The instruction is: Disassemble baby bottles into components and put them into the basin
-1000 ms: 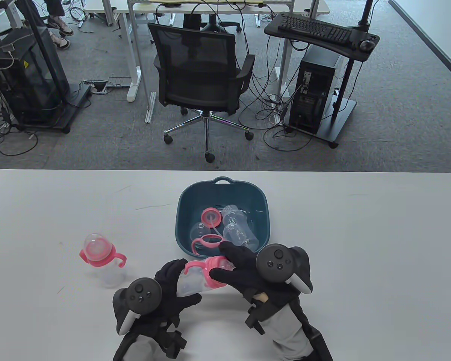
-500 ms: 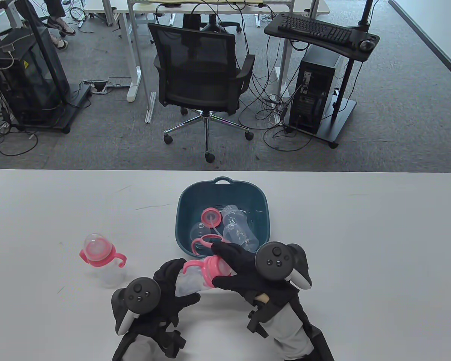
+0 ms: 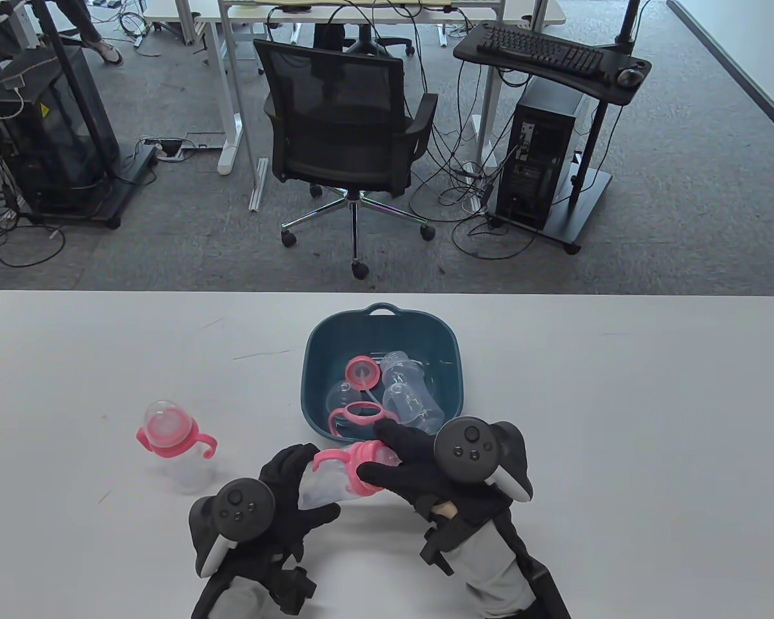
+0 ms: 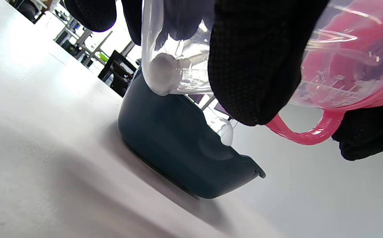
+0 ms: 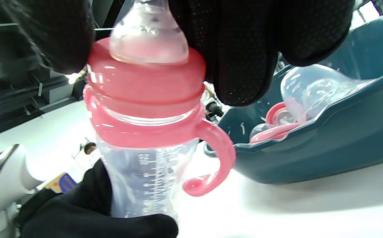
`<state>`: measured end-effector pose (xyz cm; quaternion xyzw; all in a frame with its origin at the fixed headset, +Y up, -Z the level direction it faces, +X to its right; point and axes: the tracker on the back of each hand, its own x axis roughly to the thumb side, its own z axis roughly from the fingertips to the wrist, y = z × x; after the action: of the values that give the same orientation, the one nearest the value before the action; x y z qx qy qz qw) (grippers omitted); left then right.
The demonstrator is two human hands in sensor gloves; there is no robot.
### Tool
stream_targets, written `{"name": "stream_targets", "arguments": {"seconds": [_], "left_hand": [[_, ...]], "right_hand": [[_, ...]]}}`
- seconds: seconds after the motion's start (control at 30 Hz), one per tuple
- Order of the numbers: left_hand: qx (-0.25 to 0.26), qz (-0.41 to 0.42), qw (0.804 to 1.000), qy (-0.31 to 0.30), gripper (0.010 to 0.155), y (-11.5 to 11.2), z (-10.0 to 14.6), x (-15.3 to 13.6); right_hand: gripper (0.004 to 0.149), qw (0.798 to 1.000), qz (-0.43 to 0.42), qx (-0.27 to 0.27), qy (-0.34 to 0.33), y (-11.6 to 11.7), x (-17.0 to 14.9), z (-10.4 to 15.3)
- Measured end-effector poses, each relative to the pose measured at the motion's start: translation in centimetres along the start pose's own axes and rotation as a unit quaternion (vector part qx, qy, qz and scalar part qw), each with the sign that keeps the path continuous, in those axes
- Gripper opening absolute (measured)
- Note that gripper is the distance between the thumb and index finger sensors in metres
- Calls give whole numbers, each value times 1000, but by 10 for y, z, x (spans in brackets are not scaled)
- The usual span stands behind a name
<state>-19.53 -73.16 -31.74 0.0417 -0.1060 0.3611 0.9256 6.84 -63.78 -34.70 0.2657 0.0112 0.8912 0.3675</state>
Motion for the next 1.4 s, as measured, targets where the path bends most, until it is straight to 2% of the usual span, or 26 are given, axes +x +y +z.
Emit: {"name": "stream_targets", "arguments": {"seconds": [0.33, 0.47, 0.6, 0.77, 1.07, 1.3, 1.4], "left_hand": [[0, 2, 1000, 4, 91, 1, -1, -1], [1, 0, 1000, -1, 91, 1, -1, 1], [1, -10, 1000, -4, 91, 1, 0, 3], [4, -23, 1000, -12, 91, 1, 0, 5], [2, -17, 1000, -3, 91, 1, 0, 1], [1, -13, 1000, 1, 91, 2, 0, 0], [2, -12, 1000, -3, 91, 2, 0, 2]], "right_hand": [[74, 999, -14, 38, -20, -1, 2, 0], [78, 1000, -9, 8, -11, -5, 1, 2], [74, 999, 9, -42, 10, -8, -2, 4], [75, 999, 27, -5, 32, -3, -2, 2], [71, 999, -22, 30, -6, 1, 0, -1], [73, 999, -30, 42, -12, 1, 0, -1], [78, 999, -25, 18, -5, -2, -1, 1]]}}
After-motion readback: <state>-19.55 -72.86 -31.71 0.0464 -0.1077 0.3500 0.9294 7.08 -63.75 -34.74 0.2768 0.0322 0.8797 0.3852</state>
